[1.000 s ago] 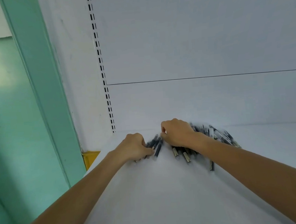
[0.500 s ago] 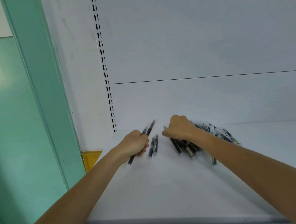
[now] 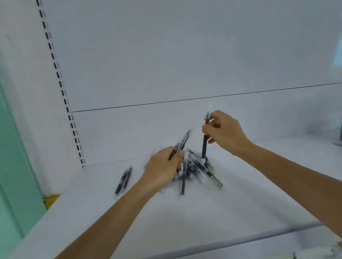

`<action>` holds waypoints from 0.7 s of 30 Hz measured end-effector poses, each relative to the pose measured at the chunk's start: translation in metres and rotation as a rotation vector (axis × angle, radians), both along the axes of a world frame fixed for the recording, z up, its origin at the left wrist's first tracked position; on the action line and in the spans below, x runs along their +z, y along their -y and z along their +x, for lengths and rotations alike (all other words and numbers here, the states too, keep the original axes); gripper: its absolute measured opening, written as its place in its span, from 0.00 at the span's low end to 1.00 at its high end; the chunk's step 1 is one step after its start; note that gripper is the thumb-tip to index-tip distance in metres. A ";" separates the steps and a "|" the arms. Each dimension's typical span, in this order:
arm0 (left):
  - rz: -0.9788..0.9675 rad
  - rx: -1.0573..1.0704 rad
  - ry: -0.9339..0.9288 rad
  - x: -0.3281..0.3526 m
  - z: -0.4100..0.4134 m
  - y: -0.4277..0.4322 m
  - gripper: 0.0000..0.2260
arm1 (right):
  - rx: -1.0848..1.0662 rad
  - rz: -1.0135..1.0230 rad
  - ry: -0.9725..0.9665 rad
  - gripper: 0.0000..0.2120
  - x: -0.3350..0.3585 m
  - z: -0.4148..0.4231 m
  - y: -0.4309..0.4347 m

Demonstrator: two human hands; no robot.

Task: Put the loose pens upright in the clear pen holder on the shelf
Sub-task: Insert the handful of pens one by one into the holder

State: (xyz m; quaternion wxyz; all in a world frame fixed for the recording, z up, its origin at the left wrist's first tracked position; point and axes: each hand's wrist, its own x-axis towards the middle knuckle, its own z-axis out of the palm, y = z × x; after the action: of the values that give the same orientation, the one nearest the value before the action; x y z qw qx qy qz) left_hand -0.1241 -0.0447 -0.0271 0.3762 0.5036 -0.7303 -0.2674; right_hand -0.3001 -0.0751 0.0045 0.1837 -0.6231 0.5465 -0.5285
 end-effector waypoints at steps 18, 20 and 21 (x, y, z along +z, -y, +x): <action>0.099 -0.482 -0.067 -0.021 -0.388 -0.110 0.12 | -0.468 0.092 -0.149 0.27 -0.019 -0.373 -0.224; 0.138 -0.518 -0.067 -0.024 -0.418 -0.120 0.10 | -0.511 0.099 -0.135 0.26 -0.018 -0.400 -0.244; 0.143 -0.534 -0.069 -0.024 -0.432 -0.124 0.10 | -0.534 0.088 -0.123 0.26 -0.016 -0.413 -0.252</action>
State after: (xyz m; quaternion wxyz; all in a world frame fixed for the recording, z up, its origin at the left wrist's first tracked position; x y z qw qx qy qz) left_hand -0.5559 0.0796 -0.0507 0.2807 0.3093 -0.8032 -0.4248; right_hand -0.7134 0.1771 -0.0112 0.0312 -0.4792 0.7240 -0.4953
